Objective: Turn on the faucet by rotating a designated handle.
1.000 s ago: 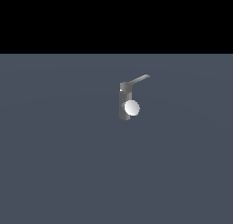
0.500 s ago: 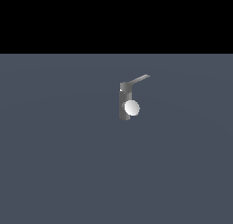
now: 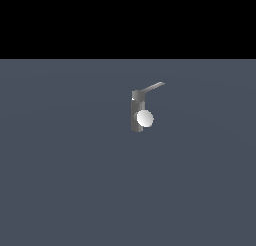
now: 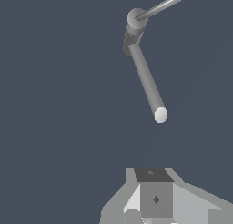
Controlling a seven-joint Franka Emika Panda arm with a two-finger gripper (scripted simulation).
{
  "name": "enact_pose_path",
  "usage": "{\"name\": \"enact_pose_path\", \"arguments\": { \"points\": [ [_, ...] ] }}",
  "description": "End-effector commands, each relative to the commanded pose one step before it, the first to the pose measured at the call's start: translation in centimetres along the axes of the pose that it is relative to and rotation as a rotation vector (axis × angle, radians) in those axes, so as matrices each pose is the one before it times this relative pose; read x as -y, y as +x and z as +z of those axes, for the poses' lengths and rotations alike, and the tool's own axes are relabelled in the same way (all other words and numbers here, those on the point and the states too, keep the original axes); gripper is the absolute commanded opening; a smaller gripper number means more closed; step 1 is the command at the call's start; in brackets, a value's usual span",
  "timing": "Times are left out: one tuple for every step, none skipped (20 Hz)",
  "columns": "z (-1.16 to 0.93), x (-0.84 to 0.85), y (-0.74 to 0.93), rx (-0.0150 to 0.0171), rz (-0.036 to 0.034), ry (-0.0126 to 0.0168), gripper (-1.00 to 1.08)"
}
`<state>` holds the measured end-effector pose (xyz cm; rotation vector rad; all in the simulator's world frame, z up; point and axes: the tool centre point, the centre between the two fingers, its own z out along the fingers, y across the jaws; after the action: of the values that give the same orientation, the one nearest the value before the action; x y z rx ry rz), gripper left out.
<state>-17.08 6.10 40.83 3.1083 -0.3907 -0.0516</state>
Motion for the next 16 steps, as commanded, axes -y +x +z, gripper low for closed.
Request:
{"name": "enact_pose_path", "arguments": {
  "points": [
    [1.13, 0.654, 1.661, -0.00077, 0.06482, 0.00307, -1.0],
    [0.44, 0.261, 0.661, -0.00024, 0.02548, 0.00094, -1.0],
    [0.44, 0.261, 0.663, -0.00025, 0.02551, 0.00093, -1.0],
    [0.44, 0.261, 0.664, -0.00025, 0.02552, 0.00092, -1.0],
    [0.44, 0.261, 0.665, -0.00026, 0.02553, 0.0009, -1.0],
    [0.44, 0.26, 0.666, -0.00026, 0.02556, 0.00089, -1.0],
    [0.439, 0.26, 0.667, -0.00027, 0.02557, 0.00087, -1.0],
    [0.439, 0.259, 0.668, -0.00028, 0.0256, 0.00085, -1.0],
    [0.439, 0.258, 0.67, -0.00029, 0.02564, 0.00083, -1.0],
    [0.44, 0.258, 0.672, -0.0003, 0.02567, 0.00081, -1.0],
    [0.44, 0.258, 0.674, -0.00032, 0.02574, 0.00078, -1.0],
    [0.441, 0.258, 0.676, -0.00033, 0.0258, 0.00076, -1.0],
    [0.442, 0.258, 0.68, -0.00035, 0.0259, 0.00073, -1.0],
    [0.443, 0.258, 0.683, -0.00037, 0.026, 0.0007, -1.0],
    [0.445, 0.258, 0.688, -0.00039, 0.02615, 0.00068, -1.0],
    [0.447, 0.259, 0.693, -0.00041, 0.0263, 0.00065, -1.0]
  ]
}}
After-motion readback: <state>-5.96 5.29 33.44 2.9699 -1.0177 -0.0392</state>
